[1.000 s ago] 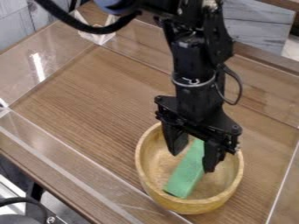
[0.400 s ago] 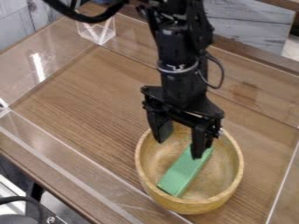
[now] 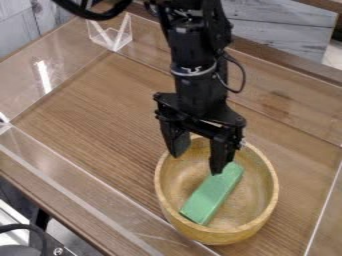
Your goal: Put the green block in the brown bowl
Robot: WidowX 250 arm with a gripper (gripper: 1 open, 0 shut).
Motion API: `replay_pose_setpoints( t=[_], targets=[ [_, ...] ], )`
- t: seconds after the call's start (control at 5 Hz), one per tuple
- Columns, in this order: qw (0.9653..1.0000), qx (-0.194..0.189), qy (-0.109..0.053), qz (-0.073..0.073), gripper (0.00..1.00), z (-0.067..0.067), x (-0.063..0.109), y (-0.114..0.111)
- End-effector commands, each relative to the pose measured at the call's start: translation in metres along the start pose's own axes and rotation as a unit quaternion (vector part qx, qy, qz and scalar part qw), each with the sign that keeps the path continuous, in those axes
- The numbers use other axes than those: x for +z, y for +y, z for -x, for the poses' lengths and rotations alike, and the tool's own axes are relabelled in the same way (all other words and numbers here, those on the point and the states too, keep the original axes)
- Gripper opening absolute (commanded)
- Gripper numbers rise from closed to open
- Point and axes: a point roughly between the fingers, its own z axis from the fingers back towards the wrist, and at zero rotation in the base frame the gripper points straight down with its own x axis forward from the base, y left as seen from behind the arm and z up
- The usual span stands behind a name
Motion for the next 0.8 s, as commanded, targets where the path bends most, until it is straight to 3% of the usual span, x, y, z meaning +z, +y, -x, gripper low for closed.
replay_pose_setpoints(
  t=[0.0,0.6],
  targets=[
    [0.9997,-0.001,-0.024,-0.002,1.00,-0.011,0.012,0.005],
    [0.9996,0.009,-0.026,-0.003,1.00,-0.015,0.011,0.019]
  ],
)
